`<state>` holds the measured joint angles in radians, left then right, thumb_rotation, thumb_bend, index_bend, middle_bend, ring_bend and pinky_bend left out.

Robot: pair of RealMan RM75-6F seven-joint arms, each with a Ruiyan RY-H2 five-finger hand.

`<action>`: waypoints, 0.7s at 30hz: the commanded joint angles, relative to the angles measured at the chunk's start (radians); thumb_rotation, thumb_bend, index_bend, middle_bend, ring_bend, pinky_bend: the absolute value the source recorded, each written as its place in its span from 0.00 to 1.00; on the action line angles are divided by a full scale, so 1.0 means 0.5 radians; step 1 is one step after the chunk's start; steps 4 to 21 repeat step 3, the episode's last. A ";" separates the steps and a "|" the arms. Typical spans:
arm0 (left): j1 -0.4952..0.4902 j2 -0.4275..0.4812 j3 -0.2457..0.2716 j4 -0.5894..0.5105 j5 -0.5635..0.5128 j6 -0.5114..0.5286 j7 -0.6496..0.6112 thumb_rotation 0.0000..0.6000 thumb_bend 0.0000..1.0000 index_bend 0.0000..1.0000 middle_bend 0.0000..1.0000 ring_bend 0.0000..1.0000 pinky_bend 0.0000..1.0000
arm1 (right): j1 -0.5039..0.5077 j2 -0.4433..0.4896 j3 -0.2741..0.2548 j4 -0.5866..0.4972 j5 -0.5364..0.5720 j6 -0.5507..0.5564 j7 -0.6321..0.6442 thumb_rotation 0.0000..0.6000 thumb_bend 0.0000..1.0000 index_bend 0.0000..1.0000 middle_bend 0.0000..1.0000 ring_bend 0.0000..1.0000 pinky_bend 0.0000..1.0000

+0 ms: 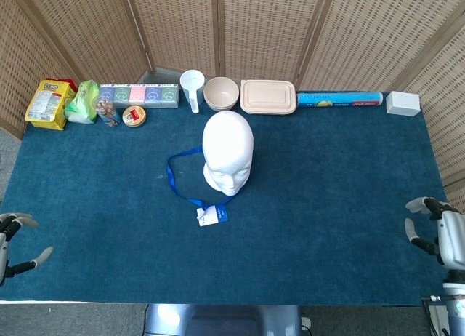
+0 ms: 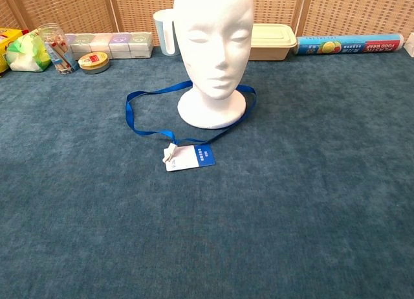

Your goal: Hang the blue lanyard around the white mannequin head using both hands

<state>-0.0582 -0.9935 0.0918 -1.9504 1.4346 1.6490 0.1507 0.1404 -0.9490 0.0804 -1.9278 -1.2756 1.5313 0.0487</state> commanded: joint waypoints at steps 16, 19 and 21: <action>0.014 0.028 0.006 -0.048 0.055 -0.017 0.013 0.79 0.18 0.40 0.32 0.23 0.27 | -0.038 0.010 -0.021 0.013 -0.033 -0.001 -0.003 0.99 0.44 0.44 0.47 0.43 0.43; 0.014 0.028 0.006 -0.048 0.055 -0.017 0.013 0.79 0.18 0.40 0.32 0.23 0.27 | -0.038 0.010 -0.021 0.013 -0.033 -0.001 -0.003 0.99 0.44 0.44 0.47 0.43 0.43; 0.014 0.028 0.006 -0.048 0.055 -0.017 0.013 0.79 0.18 0.40 0.32 0.23 0.27 | -0.038 0.010 -0.021 0.013 -0.033 -0.001 -0.003 0.99 0.44 0.44 0.47 0.43 0.43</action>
